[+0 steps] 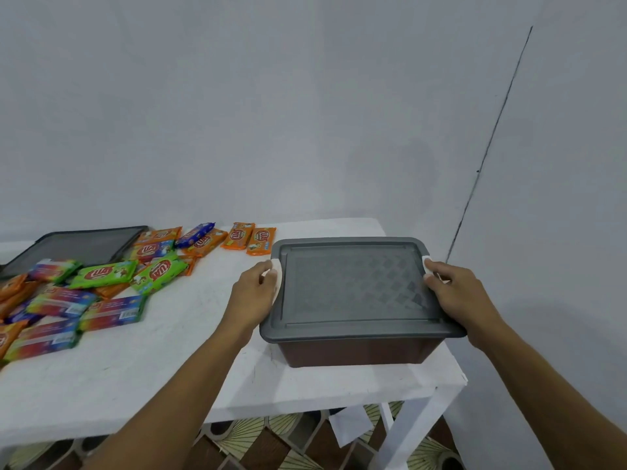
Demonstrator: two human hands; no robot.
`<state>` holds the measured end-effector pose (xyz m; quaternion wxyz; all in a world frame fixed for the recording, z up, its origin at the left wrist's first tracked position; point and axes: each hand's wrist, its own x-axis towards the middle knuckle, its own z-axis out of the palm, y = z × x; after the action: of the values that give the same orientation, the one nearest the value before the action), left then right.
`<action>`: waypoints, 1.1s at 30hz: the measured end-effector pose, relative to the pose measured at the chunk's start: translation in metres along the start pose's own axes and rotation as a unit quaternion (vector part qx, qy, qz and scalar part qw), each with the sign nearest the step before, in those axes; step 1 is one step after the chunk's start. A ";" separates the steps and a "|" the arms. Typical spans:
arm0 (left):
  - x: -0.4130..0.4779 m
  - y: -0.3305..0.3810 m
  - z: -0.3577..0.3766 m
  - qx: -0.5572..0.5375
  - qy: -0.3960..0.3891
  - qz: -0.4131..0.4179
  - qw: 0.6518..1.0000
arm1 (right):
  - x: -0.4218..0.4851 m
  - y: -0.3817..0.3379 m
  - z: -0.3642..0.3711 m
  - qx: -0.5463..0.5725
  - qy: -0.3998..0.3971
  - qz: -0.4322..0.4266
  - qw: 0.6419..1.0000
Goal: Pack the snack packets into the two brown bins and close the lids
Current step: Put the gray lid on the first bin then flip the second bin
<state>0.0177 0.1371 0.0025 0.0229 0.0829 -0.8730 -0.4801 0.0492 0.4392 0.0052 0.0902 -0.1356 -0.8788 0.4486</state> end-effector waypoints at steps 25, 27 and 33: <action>0.035 -0.040 -0.064 0.158 0.094 0.045 0.982 | 0.016 -0.055 0.078 -0.303 -0.024 -0.170 0.937; 0.039 -0.042 -0.070 0.233 0.094 0.065 0.966 | 0.015 -0.063 0.081 -0.331 -0.035 -0.220 0.917; 0.032 -0.054 -0.099 0.406 0.107 0.190 0.888 | 0.003 -0.089 0.102 -0.291 -0.080 -0.279 0.912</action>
<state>0.0046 0.0207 0.0096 0.1710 -0.0317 -0.9830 -0.0587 0.0042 0.3127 0.0181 0.0977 0.1309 -0.9768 0.1385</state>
